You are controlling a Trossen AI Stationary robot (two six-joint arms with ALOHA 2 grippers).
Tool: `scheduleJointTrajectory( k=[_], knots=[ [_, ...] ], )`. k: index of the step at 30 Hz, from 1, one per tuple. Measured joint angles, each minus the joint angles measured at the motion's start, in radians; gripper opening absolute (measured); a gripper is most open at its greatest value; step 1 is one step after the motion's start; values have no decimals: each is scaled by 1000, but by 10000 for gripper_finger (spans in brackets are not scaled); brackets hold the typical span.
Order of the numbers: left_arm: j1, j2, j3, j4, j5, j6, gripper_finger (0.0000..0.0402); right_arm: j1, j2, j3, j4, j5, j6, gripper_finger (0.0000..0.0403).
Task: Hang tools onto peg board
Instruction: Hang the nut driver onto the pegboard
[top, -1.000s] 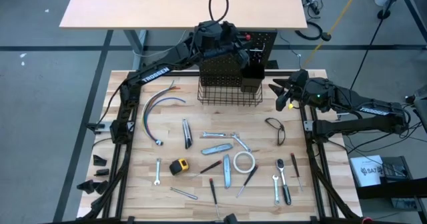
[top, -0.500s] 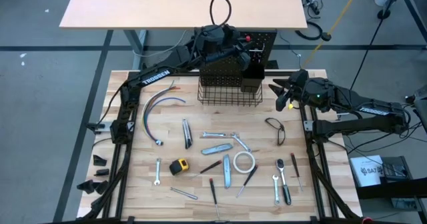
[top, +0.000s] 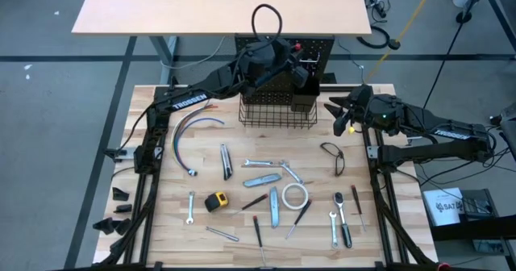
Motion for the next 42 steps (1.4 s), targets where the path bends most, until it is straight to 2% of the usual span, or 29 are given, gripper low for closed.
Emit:
scheduleJointTrajectory(
  k=[11,18,31,37,42],
  knots=[
    [-14,6,0,-1,-40,-7,39,-1,0,0,-18,-19,11,137],
    [-14,28,-1,-3,-41,-31,39,-43,-3,0,-12,86,19,137],
    [3,26,-1,5,-59,-33,39,-81,-5,0,-13,27,4,137],
    [13,26,-1,4,-57,-67,85,-81,-5,0,-15,27,4,137],
    [13,26,-1,3,-54,-58,95,-80,-5,0,-19,27,4,137]
  ],
)
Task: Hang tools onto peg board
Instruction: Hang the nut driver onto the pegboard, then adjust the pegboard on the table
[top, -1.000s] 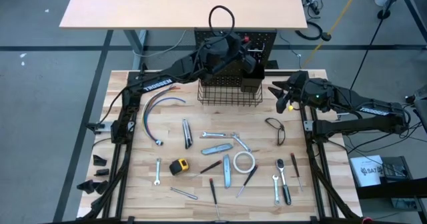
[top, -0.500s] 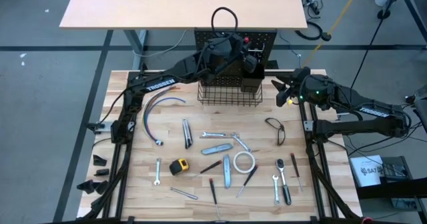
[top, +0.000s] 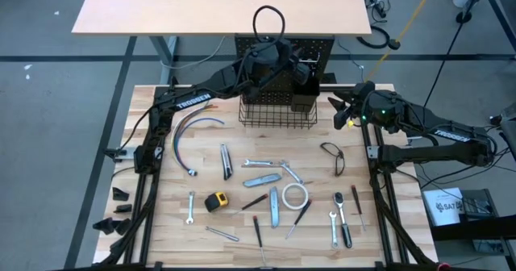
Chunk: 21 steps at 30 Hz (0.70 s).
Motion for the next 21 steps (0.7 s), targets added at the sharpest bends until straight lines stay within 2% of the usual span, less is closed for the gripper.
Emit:
scheduleJointTrajectory(
  k=[18,21],
  knots=[
    [-14,0,0,-4,1,62,100,0,0,0,-1,0,-4,137],
    [-24,0,0,-10,36,78,100,0,0,0,-1,0,-4,137]
  ],
)
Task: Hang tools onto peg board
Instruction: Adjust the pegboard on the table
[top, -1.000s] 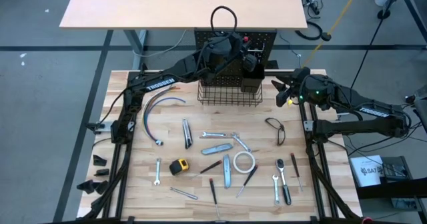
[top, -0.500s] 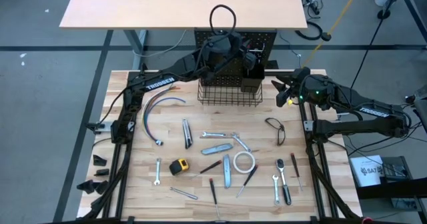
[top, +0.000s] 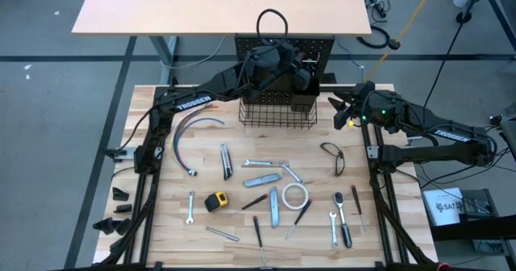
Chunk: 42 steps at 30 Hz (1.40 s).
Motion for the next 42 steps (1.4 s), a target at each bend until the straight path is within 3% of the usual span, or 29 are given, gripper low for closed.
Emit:
scheduleJointTrajectory(
  k=[6,15,20,26,32,37,42],
  knots=[
    [-34,-44,0,-56,38,61,100,0,-19,0,-2,0,-4,137],
    [-25,-71,-1,-244,254,57,52,0,-44,0,1,-68,-42,137],
    [-44,-136,0,-405,247,42,6,0,-44,0,12,-191,-42,137],
    [-137,-236,0,-640,128,26,3,0,-33,0,79,-401,46,137],
    [-265,-333,0,-828,91,17,2,26,59,3,189,-585,98,137],
    [-382,-438,-3,-987,-49,-58,1,79,184,103,146,-571,116,137],
    [-471,-617,-192,-1025,-159,-153,1,121,182,228,-97,-305,116,137]
  ],
)
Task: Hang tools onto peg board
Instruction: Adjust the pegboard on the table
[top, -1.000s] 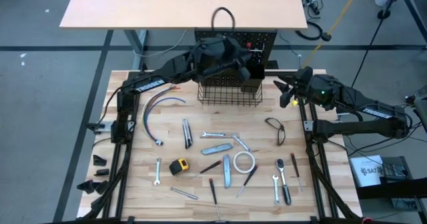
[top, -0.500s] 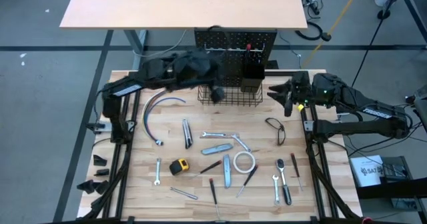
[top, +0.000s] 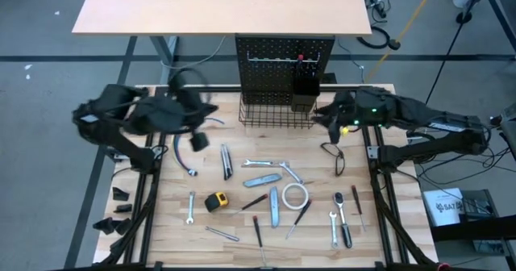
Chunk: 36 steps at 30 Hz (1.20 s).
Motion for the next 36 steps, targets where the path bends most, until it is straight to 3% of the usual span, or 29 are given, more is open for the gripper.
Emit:
scheduleJointTrajectory(
  k=[3,6,10,14,21,26,32,36],
  knots=[
    [-7,-161,-237,126,-8,-29,0,14,-54,8,-93,103,71,137],
    [22,-327,-528,367,29,6,0,17,-104,-18,-168,229,155,137],
    [161,-495,-875,700,203,99,0,7,-146,-89,-162,348,202,137],
    [406,-586,-1089,944,488,153,0,-58,-150,-145,-108,356,188,134],
    [899,-517,-1238,1178,1075,153,0,-255,-164,-168,-92,248,57,100],
    [1088,-325,-1245,1390,1386,161,0,-448,-151,-168,-56,48,-87,68],
    [1168,-182,-1244,1565,1485,317,0,-660,-110,-168,-29,-174,-216,53],
    [1171,-157,-1244,1605,1411,363,9,-754,-68,-168,-28,-258,-291,53]
  ],
)
